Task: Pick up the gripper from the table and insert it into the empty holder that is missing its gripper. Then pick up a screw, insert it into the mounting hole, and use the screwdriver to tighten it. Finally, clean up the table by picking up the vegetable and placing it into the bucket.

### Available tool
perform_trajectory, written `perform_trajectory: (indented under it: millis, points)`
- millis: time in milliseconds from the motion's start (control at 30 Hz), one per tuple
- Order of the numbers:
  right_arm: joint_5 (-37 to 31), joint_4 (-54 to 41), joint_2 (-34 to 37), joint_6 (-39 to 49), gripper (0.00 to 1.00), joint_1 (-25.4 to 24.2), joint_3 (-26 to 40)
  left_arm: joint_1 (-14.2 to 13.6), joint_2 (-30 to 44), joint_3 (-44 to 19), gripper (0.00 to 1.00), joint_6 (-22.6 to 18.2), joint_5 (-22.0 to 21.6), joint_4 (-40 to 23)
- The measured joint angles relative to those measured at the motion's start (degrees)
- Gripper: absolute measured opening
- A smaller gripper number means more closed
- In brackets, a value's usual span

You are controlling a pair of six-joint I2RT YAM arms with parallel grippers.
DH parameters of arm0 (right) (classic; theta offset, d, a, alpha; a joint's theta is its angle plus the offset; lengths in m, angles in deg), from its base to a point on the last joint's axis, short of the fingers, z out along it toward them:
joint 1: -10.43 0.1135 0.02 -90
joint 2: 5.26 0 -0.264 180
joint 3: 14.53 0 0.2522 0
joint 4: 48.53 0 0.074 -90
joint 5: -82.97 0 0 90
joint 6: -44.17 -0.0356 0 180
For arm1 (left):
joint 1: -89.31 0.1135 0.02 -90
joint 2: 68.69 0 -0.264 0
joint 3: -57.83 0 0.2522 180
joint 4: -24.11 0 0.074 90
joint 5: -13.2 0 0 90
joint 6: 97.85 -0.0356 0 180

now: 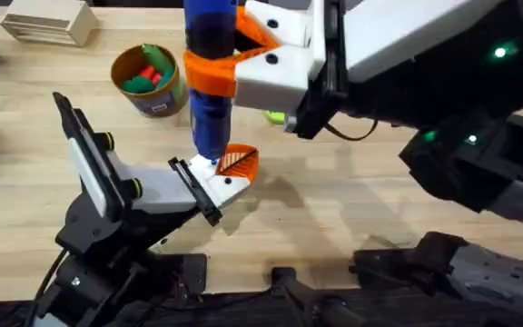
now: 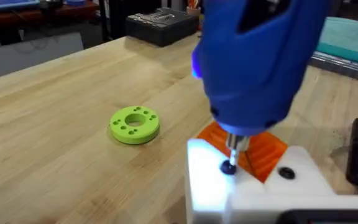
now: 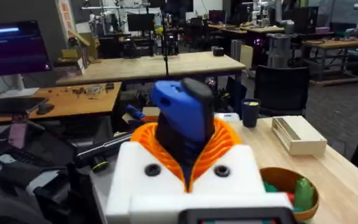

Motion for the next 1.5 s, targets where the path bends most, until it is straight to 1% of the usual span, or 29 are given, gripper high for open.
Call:
perform_trajectory:
  millis: [767,1000,1200,1500]
  points:
    - [-0.02,-1.62,-0.01,0.28,0.03,0.0,0.0,-0.01,0.0,0.0,0.011,0.0,0.0,-0.01]
    - [-0.02,2.32,-0.02,0.7,0.03,0.0,0.0,0.0,0.0,0.0,0.011,0.0,0.0,0.02]
    - [-0.02,-0.26,-0.02,0.72,0.03,0.0,0.0,-0.02,0.0,0.0,0.011,0.0,0.0,0.02]
    - [-0.02,-0.68,-0.02,2.06,0.03,0.0,0.0,-0.02,0.0,0.0,0.011,0.0,0.0,0.01]
